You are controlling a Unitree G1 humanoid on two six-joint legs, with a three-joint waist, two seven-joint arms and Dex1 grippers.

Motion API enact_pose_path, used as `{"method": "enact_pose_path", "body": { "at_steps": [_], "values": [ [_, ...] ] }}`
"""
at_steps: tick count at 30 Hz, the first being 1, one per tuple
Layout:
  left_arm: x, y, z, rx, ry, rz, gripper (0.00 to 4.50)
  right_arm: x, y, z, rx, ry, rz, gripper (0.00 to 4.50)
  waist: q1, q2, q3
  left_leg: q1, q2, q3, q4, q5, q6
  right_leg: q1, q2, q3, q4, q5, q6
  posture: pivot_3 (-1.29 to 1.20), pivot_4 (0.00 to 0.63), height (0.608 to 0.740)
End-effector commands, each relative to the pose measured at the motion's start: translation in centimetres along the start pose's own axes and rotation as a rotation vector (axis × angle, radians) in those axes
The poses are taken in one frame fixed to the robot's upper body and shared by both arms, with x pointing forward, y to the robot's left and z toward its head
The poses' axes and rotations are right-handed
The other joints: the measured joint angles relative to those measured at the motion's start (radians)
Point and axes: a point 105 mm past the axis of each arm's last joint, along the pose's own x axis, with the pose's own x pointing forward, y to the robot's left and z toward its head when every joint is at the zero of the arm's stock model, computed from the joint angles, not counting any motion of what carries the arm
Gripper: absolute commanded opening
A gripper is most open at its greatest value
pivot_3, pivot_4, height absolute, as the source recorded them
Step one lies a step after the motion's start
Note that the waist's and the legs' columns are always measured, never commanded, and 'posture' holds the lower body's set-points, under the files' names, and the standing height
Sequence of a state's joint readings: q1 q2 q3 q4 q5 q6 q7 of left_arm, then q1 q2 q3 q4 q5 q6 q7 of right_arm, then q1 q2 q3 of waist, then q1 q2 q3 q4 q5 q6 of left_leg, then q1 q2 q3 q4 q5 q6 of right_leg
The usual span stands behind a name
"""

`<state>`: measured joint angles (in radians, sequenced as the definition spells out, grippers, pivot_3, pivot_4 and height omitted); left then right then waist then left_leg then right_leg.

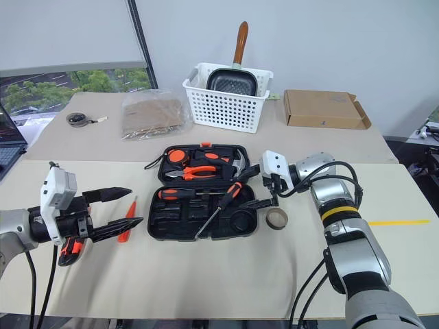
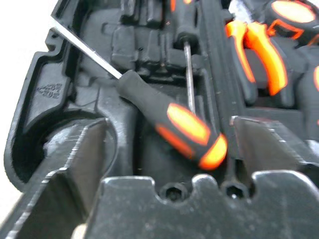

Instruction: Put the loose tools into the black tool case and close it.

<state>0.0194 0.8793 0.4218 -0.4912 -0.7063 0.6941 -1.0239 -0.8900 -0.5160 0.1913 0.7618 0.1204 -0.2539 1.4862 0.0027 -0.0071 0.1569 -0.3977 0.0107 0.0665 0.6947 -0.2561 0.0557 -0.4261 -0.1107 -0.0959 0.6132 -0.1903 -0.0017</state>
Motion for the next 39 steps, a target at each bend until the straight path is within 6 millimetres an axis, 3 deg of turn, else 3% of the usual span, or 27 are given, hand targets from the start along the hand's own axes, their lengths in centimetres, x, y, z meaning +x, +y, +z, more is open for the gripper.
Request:
{"method": "enact_pose_path", "body": {
  "at_steps": [1,6,19,22,33,39],
  "values": [
    [-0.1,0.2,0.8,0.051,-0.007,-0.001,4.50,0.0,-0.8,2.5,-0.037,-0.097,-0.057,4.47,-0.001,0.000,0.000,0.000,0.000,0.000,0.000,0.000,0.000,0.000,0.000,0.000,0.000,0.000,0.000,0.00,0.150,0.700],
    [-0.1,0.4,1.0,0.057,-0.007,-0.008,4.50,1.9,0.4,2.4,-0.129,-0.066,-0.063,4.47,-0.002,0.000,0.000,0.000,0.002,0.000,-0.001,0.000,-0.001,0.000,0.001,-0.001,0.000,0.000,-0.001,0.00,0.150,0.700],
    [-0.1,0.3,1.1,0.062,-0.004,-0.011,4.50,4.5,0.5,3.5,-0.136,-0.089,-0.067,4.47,-0.004,0.000,0.000,0.000,0.003,0.001,-0.001,0.000,-0.001,-0.003,0.003,0.000,0.002,-0.001,-0.001,0.00,0.150,0.700],
    [-0.1,0.2,1.1,0.062,-0.007,-0.013,4.50,5.0,1.7,4.5,-0.177,-0.141,0.000,3.83,-0.004,0.000,0.000,0.000,0.002,0.001,-0.001,0.000,-0.001,-0.003,0.003,0.000,0.002,-0.001,-0.001,0.00,0.150,0.700],
    [-0.1,0.5,1.1,0.064,-0.005,-0.017,4.50,6.5,4.0,3.7,-0.174,-0.029,0.124,0.03,-0.003,0.000,0.000,0.000,0.003,0.000,-0.001,-0.001,0.000,-0.003,0.003,0.000,0.002,-0.001,0.000,0.00,0.150,0.700],
    [-0.1,0.6,1.0,0.066,-0.005,-0.018,4.50,8.1,4.1,2.8,-0.188,0.067,0.105,0.03,-0.003,0.000,0.000,-0.001,0.003,0.000,-0.002,-0.001,-0.001,-0.005,0.003,0.000,0.002,-0.001,0.000,0.00,0.150,0.700]
  ]
}}
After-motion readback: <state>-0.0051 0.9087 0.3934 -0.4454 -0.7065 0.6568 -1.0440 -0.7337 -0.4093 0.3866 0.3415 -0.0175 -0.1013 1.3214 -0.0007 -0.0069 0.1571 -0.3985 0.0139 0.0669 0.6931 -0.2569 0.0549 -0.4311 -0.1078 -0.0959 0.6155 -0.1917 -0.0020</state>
